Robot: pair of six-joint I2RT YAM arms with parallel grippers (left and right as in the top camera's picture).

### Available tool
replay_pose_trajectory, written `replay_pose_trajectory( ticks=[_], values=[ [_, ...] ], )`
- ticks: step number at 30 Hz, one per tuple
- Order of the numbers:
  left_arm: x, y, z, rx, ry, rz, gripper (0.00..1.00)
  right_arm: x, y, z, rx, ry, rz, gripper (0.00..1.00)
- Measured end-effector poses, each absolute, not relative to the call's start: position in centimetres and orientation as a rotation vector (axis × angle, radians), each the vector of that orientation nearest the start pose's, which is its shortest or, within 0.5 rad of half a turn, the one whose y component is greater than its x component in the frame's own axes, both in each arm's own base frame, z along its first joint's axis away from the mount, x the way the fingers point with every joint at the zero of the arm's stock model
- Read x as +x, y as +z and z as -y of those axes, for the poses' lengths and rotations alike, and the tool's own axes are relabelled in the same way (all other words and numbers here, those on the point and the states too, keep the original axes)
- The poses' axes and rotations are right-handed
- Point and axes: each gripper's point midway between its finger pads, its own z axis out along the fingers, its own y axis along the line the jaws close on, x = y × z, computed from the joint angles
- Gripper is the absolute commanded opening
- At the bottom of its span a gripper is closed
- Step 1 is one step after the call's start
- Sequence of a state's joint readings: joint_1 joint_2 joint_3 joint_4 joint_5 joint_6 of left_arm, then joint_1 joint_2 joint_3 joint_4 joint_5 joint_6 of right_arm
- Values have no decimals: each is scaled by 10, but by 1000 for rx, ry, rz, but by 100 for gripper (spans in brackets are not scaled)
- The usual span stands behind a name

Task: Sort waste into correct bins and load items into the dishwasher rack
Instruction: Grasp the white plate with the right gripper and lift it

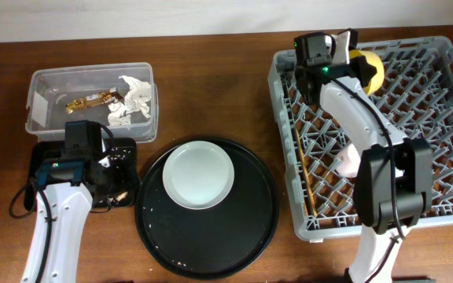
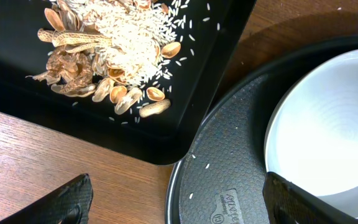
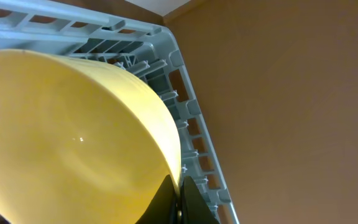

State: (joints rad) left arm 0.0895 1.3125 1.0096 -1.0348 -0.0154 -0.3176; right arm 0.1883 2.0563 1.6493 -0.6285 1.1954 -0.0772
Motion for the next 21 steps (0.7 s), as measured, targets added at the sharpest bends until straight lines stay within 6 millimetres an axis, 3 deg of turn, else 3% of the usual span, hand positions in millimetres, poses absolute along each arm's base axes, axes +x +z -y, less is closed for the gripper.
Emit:
replay_pose_trajectory(
  ticks=[4, 6, 8, 10, 11, 12, 13, 15, 16, 18, 20, 21],
  values=[
    [260, 114, -26, -590, -17, -2846, 87, 472, 178, 43, 13, -1458, -2241, 5],
    [260, 114, -26, -590, -17, -2845, 87, 464, 174, 37, -9, -1469, -2261, 32],
    [260, 114, -26, -590, -17, -2845, 87, 447, 157, 20, -51, -1407, -2351, 41],
    [260, 114, -26, -590, -17, -2845, 87, 441, 148, 12, -36, -1294, -2427, 57],
    [260, 114, -26, -590, -17, -2845, 87, 434, 158, 7, -3, -1181, -2463, 71],
    [260, 114, -26, -590, -17, -2845, 87, 428, 178, 5, 34, -1094, -2456, 78],
    [261, 114, -26, -590, -17, -2845, 87, 416, 216, 1, 101, -935, -2426, 85],
    [260, 114, -26, -590, -17, -2845, 91, 381, 283, -10, 156, -602, -2363, 87],
    [261, 114, -26, -591, -17, -2844, 91, 367, 286, -26, 112, -432, -2416, 88],
    [260, 114, -26, -591, -17, -2845, 91, 344, 269, -79, -31, -13, -2568, 88],
    [260, 114, -26, -591, -17, -2845, 91, 329, 248, -131, -160, 319, -2679, 88],
    [260, 114, -26, -591, -17, -2845, 92, 324, 231, -157, -239, 391, -2736, 89]
  ],
)
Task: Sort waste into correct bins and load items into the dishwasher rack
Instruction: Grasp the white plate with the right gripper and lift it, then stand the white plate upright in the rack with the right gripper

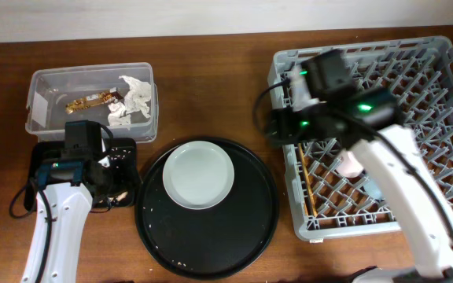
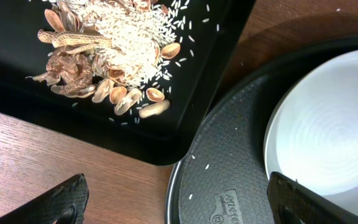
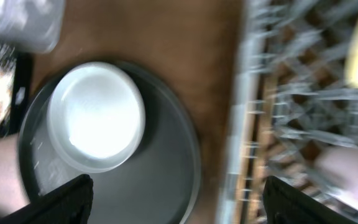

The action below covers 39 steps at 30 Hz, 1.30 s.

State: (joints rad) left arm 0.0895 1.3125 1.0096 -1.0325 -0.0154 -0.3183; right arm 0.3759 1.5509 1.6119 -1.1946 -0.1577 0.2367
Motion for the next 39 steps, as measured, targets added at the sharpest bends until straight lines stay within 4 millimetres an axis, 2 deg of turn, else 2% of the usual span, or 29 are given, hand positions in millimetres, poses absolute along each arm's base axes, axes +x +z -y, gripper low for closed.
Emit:
replay_pose_trajectory(
  ticks=[1, 3, 4, 5, 6, 7, 9, 10, 11, 12, 13, 16, 18, 24, 26, 27, 29, 31, 32, 34, 35, 36, 38, 39],
  values=[
    [260, 114, -26, -591, -17, -2846, 92, 319, 211, -177, -306, 419, -2799, 89],
    [260, 114, -26, -591, -17, -2845, 92, 310, 150, -217, -448, 419, -2959, 88],
    [260, 114, -26, -591, -17, -2846, 92, 307, 136, -225, -473, 413, -2991, 85],
    [260, 114, -26, -591, -17, -2846, 92, 307, 114, -237, -483, 404, -3035, 83],
    [260, 114, -26, -591, -17, -2845, 91, 305, 80, -250, -486, 384, -3100, 80],
    [260, 114, -26, -591, -17, -2846, 91, 302, 62, -254, -475, 363, -3146, 74],
    [260, 114, -26, -591, -17, -2845, 92, 302, 39, -264, -461, 362, -3175, 63],
    [260, 114, -26, -591, -17, -2846, 92, 295, 19, -266, -454, 339, -3227, 54],
    [260, 114, -26, -591, -17, -2846, 91, 297, 12, -268, -421, 337, -3235, 40],
    [260, 114, -26, -591, -17, -2846, 91, 297, 10, -269, -422, 340, -3237, 32],
    [260, 114, -26, -591, -17, -2845, 92, 297, 10, -269, -392, 340, -3242, 27],
    [260, 114, -26, -591, -17, -2845, 92, 295, 9, -266, -297, 316, -3267, 21],
    [260, 114, -26, -591, -17, -2845, 92, 291, 4, -263, -204, 292, -3294, 5],
    [260, 114, -26, -591, -17, -2846, 91, 292, 6, -265, -144, 313, -3296, 4],
    [260, 114, -26, -591, -17, -2845, 91, 290, 14, -253, -140, 218, -3291, 4],
    [260, 114, -26, -591, -17, -2846, 92, 294, 30, -242, -143, 144, -3242, 4],
    [260, 114, -26, -591, -17, -2847, 92, 309, 89, -217, -120, 60, -3065, 4],
    [259, 114, -26, -592, -16, -2849, 92, 324, 163, -172, -16, 24, -2854, 4],
    [259, 114, -26, -592, -17, -2849, 92, 328, 191, -143, 16, -28, -2771, 4],
    [260, 114, -26, -592, -16, -2849, 91, 333, 221, -101, 75, -137, -2664, 4],
    [260, 114, -26, -592, -16, -2849, 92, 335, 245, -63, 145, -254, -2568, 4],
    [260, 114, -26, -592, -16, -2849, 91, 334, 265, -35, 194, -357, -2492, 4],
    [260, 114, -26, -592, -16, -2849, 92, 331, 290, 9, 253, -570, -2385, 4],
    [259, 114, -26, -591, -16, -2849, 92, 329, 296, 25, 277, -661, -2352, 4]
  ],
)
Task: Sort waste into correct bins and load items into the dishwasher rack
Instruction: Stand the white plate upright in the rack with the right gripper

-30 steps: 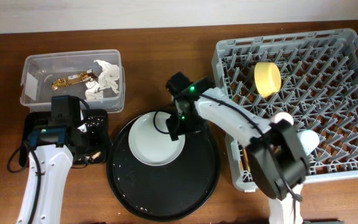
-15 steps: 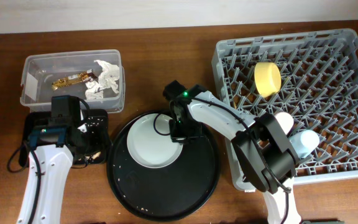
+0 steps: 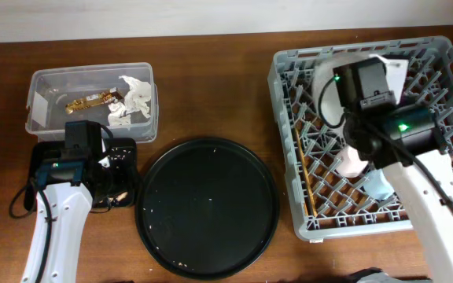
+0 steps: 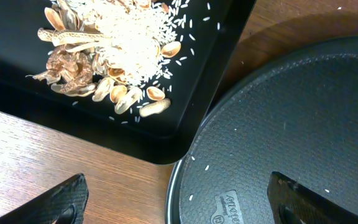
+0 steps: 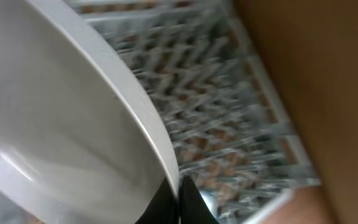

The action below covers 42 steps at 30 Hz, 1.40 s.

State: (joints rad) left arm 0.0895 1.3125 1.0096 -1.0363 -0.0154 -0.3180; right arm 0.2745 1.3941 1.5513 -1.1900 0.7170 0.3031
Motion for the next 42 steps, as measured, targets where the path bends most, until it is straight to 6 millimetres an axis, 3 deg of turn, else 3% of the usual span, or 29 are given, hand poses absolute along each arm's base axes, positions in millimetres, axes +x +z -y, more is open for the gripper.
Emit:
replay_pose_trajectory(
  ticks=[2, 5, 9, 11, 14, 20, 25, 28, 31, 35, 42],
  values=[
    [260, 114, -26, -592, -16, -2849, 92, 326, 319, 53, 328, -887, -2231, 4],
    [260, 114, -26, -592, -16, -2849, 91, 322, 330, 63, 345, -989, -2177, 4],
    [260, 114, -26, -592, -16, -2849, 92, 324, 330, 65, 343, -1016, -2173, 4],
    [260, 114, -26, -592, -16, -2849, 91, 331, 319, 63, 322, -1043, -2200, 4],
    [260, 114, -26, -592, -16, -2849, 92, 345, 288, 51, 257, -1004, -2311, 4],
    [260, 114, -26, -592, -16, -2849, 91, 339, 233, 38, 313, -955, -2511, 4],
    [260, 114, -26, -592, -16, -2849, 91, 340, 225, 13, 271, -955, -2504, 4],
    [260, 114, -26, -592, -16, -2849, 91, 334, 217, 15, 295, -993, -2533, 4],
    [260, 114, -26, -592, -16, -2849, 91, 322, 230, 30, 371, -1119, -2457, 4],
    [260, 114, -26, -592, -16, -2849, 91, 322, 236, 34, 402, -1133, -2416, 4],
    [259, 113, -26, -592, -16, -2852, 92, 322, 207, 18, 446, -1013, -2545, 4]
  ],
)
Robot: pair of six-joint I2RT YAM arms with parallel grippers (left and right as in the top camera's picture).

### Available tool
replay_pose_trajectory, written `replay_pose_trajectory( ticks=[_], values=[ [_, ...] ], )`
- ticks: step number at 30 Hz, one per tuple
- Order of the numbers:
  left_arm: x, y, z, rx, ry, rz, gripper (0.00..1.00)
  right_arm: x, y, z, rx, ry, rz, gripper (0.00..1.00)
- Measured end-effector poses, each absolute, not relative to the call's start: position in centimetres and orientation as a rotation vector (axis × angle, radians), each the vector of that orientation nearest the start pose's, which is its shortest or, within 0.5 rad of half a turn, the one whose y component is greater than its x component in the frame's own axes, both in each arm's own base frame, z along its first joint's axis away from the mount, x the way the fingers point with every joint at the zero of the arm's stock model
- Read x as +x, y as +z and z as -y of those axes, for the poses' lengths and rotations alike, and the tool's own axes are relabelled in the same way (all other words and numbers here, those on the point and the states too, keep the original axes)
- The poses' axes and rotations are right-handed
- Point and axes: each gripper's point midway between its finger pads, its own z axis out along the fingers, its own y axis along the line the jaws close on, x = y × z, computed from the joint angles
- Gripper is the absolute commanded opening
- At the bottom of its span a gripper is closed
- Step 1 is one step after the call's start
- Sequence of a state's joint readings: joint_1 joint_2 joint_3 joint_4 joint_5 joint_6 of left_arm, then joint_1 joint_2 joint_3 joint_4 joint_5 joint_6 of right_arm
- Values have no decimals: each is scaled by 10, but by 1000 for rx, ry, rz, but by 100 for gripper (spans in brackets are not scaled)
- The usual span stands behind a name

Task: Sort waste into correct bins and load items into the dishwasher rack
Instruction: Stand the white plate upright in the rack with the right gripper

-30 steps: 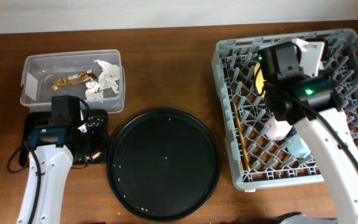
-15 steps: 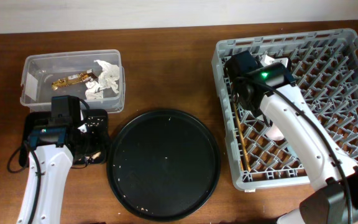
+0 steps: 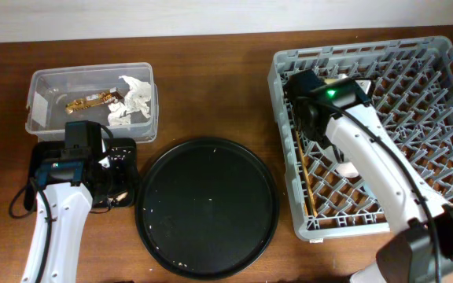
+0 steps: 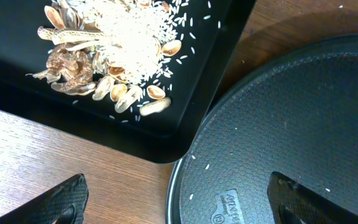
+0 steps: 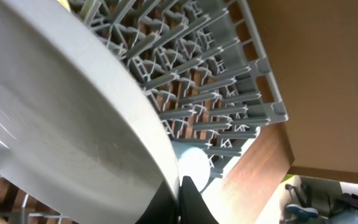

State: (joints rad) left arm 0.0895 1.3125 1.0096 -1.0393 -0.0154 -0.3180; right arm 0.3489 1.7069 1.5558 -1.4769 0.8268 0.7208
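Note:
My right gripper (image 5: 179, 198) is shut on the rim of a white bowl (image 5: 61, 124), which fills the right wrist view and stands on edge over the tines of the grey dishwasher rack (image 3: 415, 118). Overhead, that gripper (image 3: 314, 116) is at the rack's back-left part, and the arm hides most of the bowl. A sliver of yellow bowl (image 5: 64, 4) shows behind it. My left gripper (image 4: 179, 205) hangs open over the gap between the black scraps bin (image 4: 17, 106) and the round black tray (image 3: 207, 206).
The black bin holds rice and nut shells (image 4: 114, 53). A clear tub (image 3: 93, 98) behind it holds tissue and a gold wrapper. In the rack lie chopsticks (image 3: 305, 173), a pink cup (image 3: 346, 167) and a pale blue cup (image 5: 191, 163). A few rice grains dot the tray.
My right gripper, still shut on the white bowl, has moved from the rack's back middle to its back-left part. The bowl now stands on edge close above the tines. The left arm is unchanged.
First my right gripper held a yellow bowl at the back of the rack while the white bowl sat on the tray. Then it was open near the tray, the yellow bowl left in the rack. Later it held the white bowl over the rack, and now at the back-left.

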Motion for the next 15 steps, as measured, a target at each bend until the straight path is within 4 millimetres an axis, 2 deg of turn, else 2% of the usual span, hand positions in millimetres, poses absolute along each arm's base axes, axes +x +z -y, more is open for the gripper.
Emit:
replay_pose_trajectory(
  ticks=[2, 3, 4, 5, 6, 8, 9, 12, 14, 15],
  values=[
    [259, 113, -26, -592, -16, -2852, 92, 323, 200, 14, 456, -996, -2569, 5],
    [259, 113, -26, -592, -16, -2852, 91, 323, 197, 7, 451, -963, -2586, 13],
    [259, 113, -26, -592, -16, -2852, 91, 323, 191, -2, 456, -898, -2619, 55],
    [259, 113, -26, -592, -16, -2853, 92, 323, 184, -14, 455, -823, -2654, 67],
    [258, 113, -26, -593, -16, -2853, 92, 327, 181, -23, 472, -751, -2662, 68],
    [258, 113, -26, -593, -15, -2854, 91, 326, 178, -28, 467, -713, -2692, 82],
    [257, 113, -26, -594, -15, -2859, 91, 324, 181, -30, 470, -685, -2695, 84],
    [257, 113, -26, -594, -14, -2860, 91, 315, 214, -35, 404, -482, -2691, 85],
    [257, 113, -26, -594, -14, -2860, 91, 307, 221, -25, 360, -323, -2765, 89],
    [257, 113, -26, -593, -14, -2860, 92, 309, 218, -28, 305, -236, -2802, 93]
  ],
)
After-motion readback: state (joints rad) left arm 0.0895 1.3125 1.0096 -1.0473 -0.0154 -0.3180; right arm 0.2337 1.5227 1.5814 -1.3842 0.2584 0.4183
